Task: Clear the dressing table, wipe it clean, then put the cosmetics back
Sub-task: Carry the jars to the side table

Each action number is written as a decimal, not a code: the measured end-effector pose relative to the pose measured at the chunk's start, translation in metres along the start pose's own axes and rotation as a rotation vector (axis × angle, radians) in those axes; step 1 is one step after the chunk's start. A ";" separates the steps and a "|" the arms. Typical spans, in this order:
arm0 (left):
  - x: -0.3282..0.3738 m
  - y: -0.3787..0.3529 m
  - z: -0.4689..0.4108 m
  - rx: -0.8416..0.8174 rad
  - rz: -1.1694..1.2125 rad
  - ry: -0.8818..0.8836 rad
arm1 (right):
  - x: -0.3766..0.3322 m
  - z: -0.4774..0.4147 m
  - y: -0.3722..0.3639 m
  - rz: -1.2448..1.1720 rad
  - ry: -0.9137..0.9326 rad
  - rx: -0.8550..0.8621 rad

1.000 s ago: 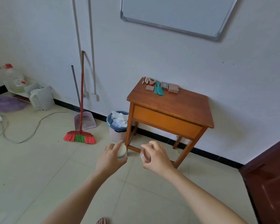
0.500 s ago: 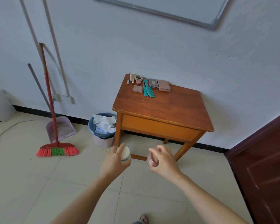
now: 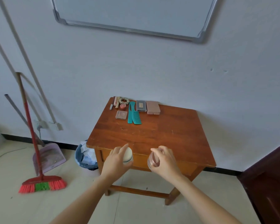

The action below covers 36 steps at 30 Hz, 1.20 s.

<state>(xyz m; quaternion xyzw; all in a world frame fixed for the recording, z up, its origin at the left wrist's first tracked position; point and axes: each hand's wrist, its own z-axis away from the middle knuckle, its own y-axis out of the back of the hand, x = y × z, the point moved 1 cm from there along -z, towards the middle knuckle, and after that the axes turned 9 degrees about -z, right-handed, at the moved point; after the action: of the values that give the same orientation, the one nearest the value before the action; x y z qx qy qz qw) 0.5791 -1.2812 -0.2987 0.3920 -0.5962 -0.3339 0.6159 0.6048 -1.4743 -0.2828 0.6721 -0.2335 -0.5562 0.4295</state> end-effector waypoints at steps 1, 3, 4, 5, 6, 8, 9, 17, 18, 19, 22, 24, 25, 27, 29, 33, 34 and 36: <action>0.005 -0.004 -0.006 0.001 0.003 0.009 | 0.005 -0.006 0.003 -0.001 -0.001 -0.010; 0.016 -0.017 -0.021 -0.004 0.006 0.026 | 0.023 -0.022 0.010 -0.007 -0.013 -0.020; 0.021 -0.023 -0.027 -0.014 0.010 0.034 | 0.030 -0.029 0.012 -0.012 -0.023 -0.025; 0.024 -0.030 -0.031 -0.032 0.012 0.039 | 0.037 -0.034 0.013 -0.018 -0.033 -0.030; 0.027 -0.035 -0.036 -0.052 0.009 0.038 | 0.044 -0.041 0.014 -0.028 -0.040 -0.036; 0.030 -0.042 -0.052 -0.079 -0.001 0.033 | 0.054 -0.054 0.015 -0.039 -0.049 -0.044; 0.031 -0.044 -0.063 -0.086 -0.003 0.031 | 0.059 -0.061 0.015 -0.043 -0.057 -0.045; 0.057 -0.061 -0.180 -0.086 0.000 -0.056 | 0.095 -0.145 0.036 -0.019 -0.152 -0.024; 0.061 -0.065 -0.197 -0.085 0.006 -0.081 | 0.100 -0.156 0.040 -0.011 -0.166 -0.022; 0.065 -0.068 -0.213 -0.080 0.013 -0.105 | 0.105 -0.168 0.045 -0.002 -0.182 -0.017; 0.079 -0.075 -0.260 -0.096 0.021 -0.160 | 0.120 -0.202 0.063 0.036 -0.232 0.013; 0.082 -0.080 -0.282 -0.107 -0.017 -0.187 | 0.129 -0.221 0.069 0.042 -0.271 0.028; 0.081 -0.082 -0.290 -0.103 -0.043 -0.192 | 0.132 -0.229 0.070 0.043 -0.284 0.033; 0.072 -0.088 -0.302 -0.081 -0.072 -0.166 | 0.136 -0.245 0.069 0.032 -0.292 0.026; 0.062 -0.089 -0.307 -0.070 -0.094 -0.139 | 0.136 -0.258 0.059 0.023 -0.287 -0.020; 0.048 -0.089 -0.314 -0.099 -0.156 -0.089 | 0.126 -0.280 0.037 0.010 -0.193 -0.136; 0.047 -0.089 -0.314 -0.095 -0.160 -0.086 | 0.121 -0.281 0.035 0.027 -0.167 -0.138; 0.041 -0.088 -0.317 -0.083 -0.161 -0.089 | 0.115 -0.289 0.028 0.029 -0.135 -0.152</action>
<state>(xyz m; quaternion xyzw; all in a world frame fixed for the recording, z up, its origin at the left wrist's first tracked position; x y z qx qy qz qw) 0.9025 -1.3319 -0.3514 0.3973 -0.5752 -0.4239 0.5759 0.9143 -1.4881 -0.3183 0.5952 -0.2288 -0.6100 0.4704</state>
